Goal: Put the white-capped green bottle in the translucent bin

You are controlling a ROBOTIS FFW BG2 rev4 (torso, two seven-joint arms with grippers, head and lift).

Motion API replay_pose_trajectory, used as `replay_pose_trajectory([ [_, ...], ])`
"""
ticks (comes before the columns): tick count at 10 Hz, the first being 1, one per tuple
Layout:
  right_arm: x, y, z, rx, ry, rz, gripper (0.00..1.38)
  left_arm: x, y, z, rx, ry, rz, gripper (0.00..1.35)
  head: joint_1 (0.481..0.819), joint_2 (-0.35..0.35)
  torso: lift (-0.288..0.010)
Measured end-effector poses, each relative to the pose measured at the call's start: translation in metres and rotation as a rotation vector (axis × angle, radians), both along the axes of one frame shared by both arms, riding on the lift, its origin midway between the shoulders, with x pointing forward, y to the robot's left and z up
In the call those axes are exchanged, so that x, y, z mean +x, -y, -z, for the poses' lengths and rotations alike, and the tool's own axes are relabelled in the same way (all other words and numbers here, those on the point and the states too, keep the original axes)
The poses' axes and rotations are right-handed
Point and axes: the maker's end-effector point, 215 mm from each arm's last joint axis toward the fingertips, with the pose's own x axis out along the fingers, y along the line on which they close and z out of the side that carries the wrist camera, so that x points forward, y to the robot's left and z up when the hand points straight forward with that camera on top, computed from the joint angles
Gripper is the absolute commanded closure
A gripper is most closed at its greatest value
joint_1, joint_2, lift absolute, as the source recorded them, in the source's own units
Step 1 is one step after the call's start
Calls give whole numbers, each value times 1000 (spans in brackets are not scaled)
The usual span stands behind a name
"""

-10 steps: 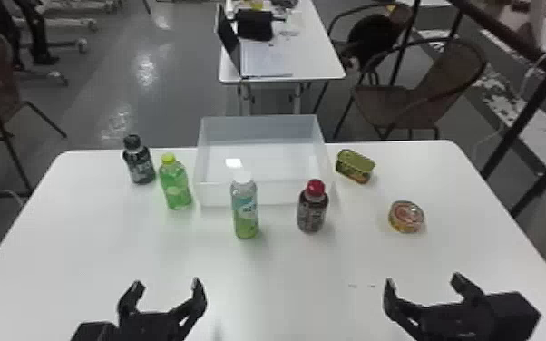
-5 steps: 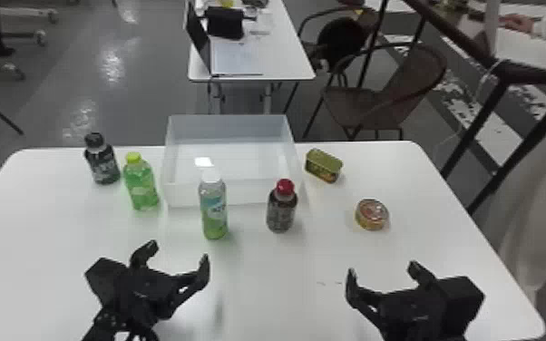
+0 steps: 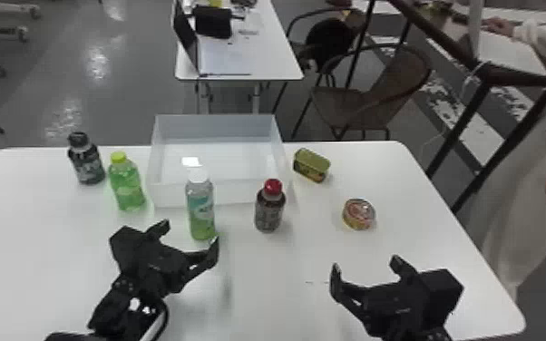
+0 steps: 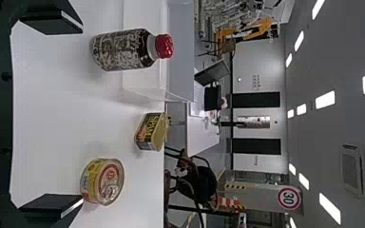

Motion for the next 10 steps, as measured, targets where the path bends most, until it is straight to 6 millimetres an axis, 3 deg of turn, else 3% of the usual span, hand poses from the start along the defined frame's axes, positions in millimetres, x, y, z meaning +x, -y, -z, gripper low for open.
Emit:
replay_pose_trajectory([
  [3,5,-2,-1,5,6,-7,48,16,14,4,24,-12,-34,98,695,-154,-69],
  [7,6,-8,1,23,8,-12,48,34,6,23,71,-50,-170,98,695,-137,-69],
  [10,9,-10,0,29,11,-14,48,56,-5,18,96,-37,-235,98,695,-123,-69],
])
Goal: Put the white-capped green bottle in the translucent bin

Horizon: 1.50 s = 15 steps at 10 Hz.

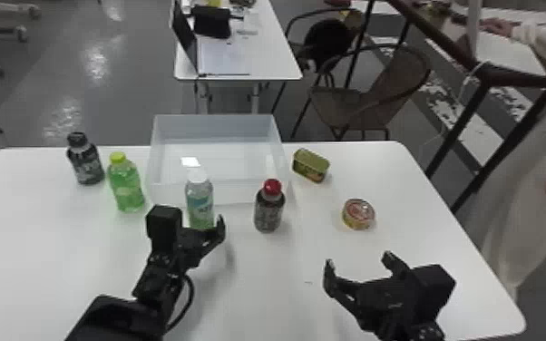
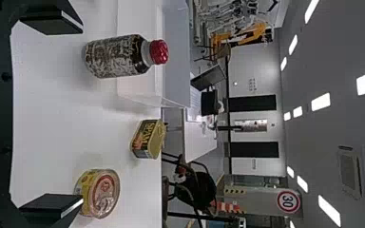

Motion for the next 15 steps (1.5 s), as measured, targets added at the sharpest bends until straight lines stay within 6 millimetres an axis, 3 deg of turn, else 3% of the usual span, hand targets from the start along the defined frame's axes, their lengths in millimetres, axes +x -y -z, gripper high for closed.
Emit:
replay_pose_trajectory([
  [4,3,-1,-1,3,4,-6,48,23,-4,1,-18,-15,-61,157,695,-112,-69],
  [6,4,1,-1,7,4,-2,48,26,-13,7,-14,-30,-109,753,695,-104,-69],
  [7,3,3,1,19,-2,5,48,26,-20,-1,12,3,-160,779,695,-100,-69],
  [11,-4,17,3,-9,-7,4,48,11,-14,-33,103,102,-215,854,695,-122,-69],
  [12,-5,17,3,-10,-8,4,48,3,-14,-54,137,133,-232,866,695,-123,-69],
  [14,-6,18,4,-12,-11,4,48,-14,-12,-123,153,240,-247,865,695,-126,-69],
  [15,-7,17,5,-13,-12,4,48,-16,-2,-158,140,295,-215,865,695,-137,-69],
])
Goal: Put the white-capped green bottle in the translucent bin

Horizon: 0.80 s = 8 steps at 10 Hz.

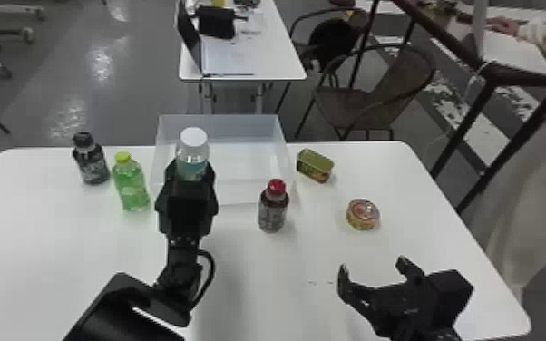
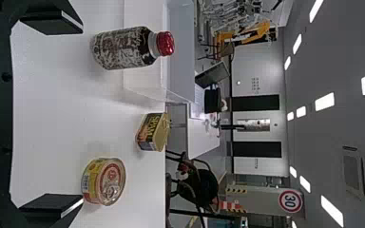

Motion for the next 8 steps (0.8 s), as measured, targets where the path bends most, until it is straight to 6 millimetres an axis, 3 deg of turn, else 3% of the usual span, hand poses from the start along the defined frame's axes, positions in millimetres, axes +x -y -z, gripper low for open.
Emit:
replay_pose_trajectory([
  [2,3,-2,-1,-1,3,-5,48,20,57,-57,85,65,241,865,695,-182,-69],
  [3,7,-6,-1,-2,5,-17,48,34,77,-69,153,71,339,865,695,-202,-69],
  [6,15,-13,3,0,-1,-35,48,79,105,-55,353,28,477,865,695,-216,-69],
  [8,20,-16,6,3,-2,-48,48,109,83,-22,532,-32,514,865,695,-197,-69],
])
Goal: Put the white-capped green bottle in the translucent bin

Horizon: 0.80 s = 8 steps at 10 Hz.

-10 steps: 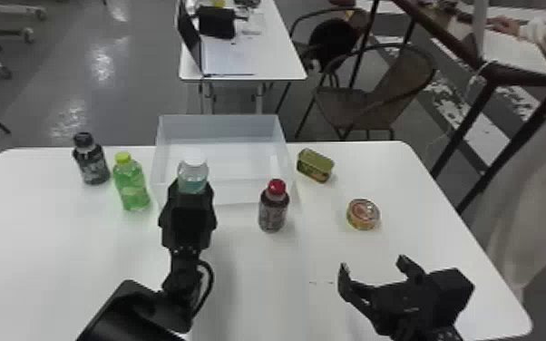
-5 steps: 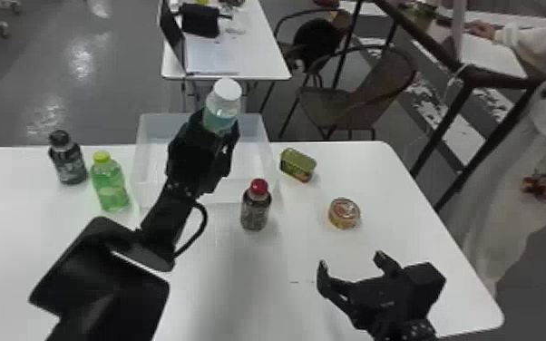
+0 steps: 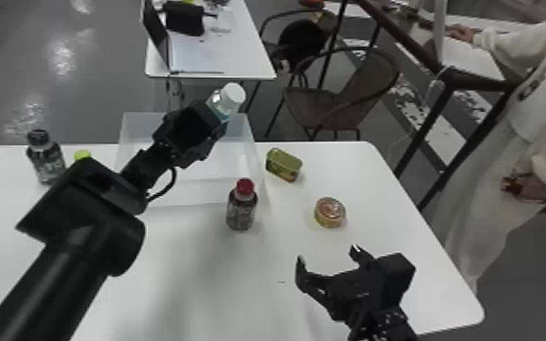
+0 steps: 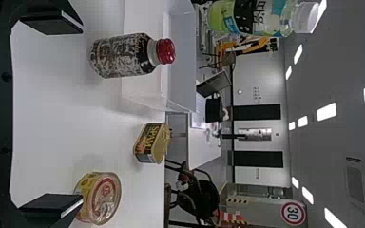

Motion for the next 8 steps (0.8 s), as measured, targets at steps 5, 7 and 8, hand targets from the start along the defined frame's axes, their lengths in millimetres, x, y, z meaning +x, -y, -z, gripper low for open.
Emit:
replay_pose_trajectory([
  [5,23,-12,1,11,15,-33,48,18,-26,107,423,-234,106,209,695,-145,-69],
  [7,21,-14,4,10,9,-38,50,20,-41,115,449,-267,90,51,695,-129,-69],
  [8,17,-13,5,7,6,-36,50,23,-40,102,421,-241,98,82,695,-129,-69],
])
